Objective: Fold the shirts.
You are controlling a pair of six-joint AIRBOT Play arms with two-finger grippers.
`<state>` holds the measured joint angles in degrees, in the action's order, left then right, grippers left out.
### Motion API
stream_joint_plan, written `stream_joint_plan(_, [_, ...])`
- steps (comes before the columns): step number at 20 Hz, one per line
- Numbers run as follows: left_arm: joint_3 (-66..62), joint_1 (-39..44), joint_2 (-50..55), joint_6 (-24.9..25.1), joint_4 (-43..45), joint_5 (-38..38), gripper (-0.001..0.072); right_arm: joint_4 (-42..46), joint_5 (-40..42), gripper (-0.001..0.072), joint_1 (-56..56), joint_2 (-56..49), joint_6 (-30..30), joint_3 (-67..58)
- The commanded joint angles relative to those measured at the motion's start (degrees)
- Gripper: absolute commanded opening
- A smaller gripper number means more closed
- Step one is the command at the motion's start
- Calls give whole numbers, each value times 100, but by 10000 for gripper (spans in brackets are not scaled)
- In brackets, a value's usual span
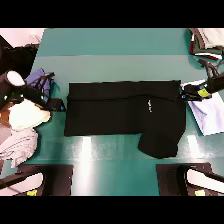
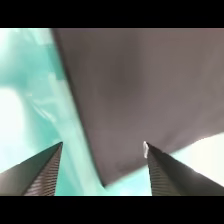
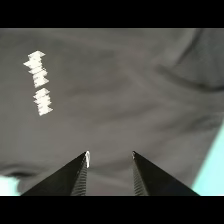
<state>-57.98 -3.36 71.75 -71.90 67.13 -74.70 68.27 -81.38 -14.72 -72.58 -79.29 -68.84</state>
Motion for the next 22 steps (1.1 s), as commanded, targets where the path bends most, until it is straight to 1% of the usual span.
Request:
stream_joint_plan(1, [1276,-120,-852,-267,-210,149,601,-726,-20,318,-254,793,293,765])
stream_joint_plan(5, [2258,-883,-1023,-269,-614,282,601,-728,186,318,-251,1458,356,1255])
stream_joint_plan(7, [2400,-990,-1021,-188,-621,337,600,-721,229,318,-254,1674,358,1329])
stream_joint_plan(9, [2411,-990,-1021,-109,-831,387,599,-723,238,318,-254,1821,358,1316])
stream_joint_plan(14, [2426,-970,-850,-114,-944,402,599,-726,223,318,-254,1978,352,1316])
stream_joint_plan(16, [2426,-721,-772,-111,-931,463,599,-730,212,318,-254,1976,350,1316])
stream_joint_plan(19, [2424,-267,-763,-243,-927,879,598,-715,144,318,-254,1974,350,1316])
stream_joint_plan(20, [2424,-234,-765,-330,-935,916,579,-715,92,318,-254,1974,350,1318])
stream_joint_plan(22, [2422,-234,-765,-291,-938,857,64,-551,-87,318,-254,1974,350,1318])
